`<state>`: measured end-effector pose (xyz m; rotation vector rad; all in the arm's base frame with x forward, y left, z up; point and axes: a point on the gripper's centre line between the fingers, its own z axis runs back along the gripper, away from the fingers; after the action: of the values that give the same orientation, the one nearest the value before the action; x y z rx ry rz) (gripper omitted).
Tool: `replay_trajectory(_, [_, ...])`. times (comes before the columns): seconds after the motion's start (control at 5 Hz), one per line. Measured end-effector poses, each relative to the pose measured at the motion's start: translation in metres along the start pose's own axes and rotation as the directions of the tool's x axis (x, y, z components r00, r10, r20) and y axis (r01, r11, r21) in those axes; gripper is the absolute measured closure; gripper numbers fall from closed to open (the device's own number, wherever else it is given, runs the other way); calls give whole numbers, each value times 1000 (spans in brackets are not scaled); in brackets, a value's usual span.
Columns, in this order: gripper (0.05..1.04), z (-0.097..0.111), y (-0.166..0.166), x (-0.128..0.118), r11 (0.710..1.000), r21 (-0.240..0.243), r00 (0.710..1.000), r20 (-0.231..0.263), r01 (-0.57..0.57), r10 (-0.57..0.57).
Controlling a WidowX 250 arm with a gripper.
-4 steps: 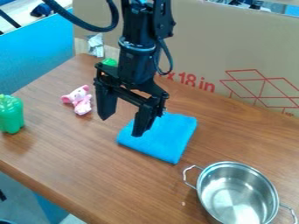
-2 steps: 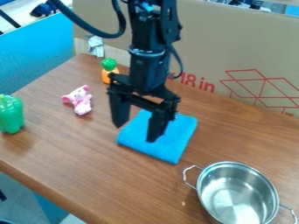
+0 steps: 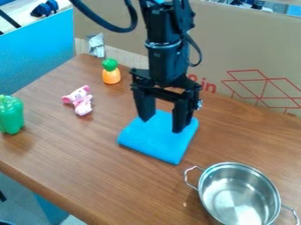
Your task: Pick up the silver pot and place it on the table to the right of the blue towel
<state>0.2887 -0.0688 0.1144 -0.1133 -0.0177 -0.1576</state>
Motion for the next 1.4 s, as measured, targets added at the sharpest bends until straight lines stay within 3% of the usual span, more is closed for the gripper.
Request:
replay_trajectory(0.2, [82,-14,-21,9,983,-12,983,5,182,-182])
replay_trajectory(0.4, [82,-31,-35,11,923,-30,923,-2,384,-384])
replay_trajectory(0.6, [82,-36,-46,12,873,-27,874,7,487,-487])
replay_trajectory(1.0, [82,-47,-56,20,832,32,832,5,554,-555])
replay_trajectory(1.2, [82,-51,-61,21,815,38,816,-12,578,-578])
replay_trajectory(1.4, [82,-56,-68,25,766,34,767,-26,642,-642])
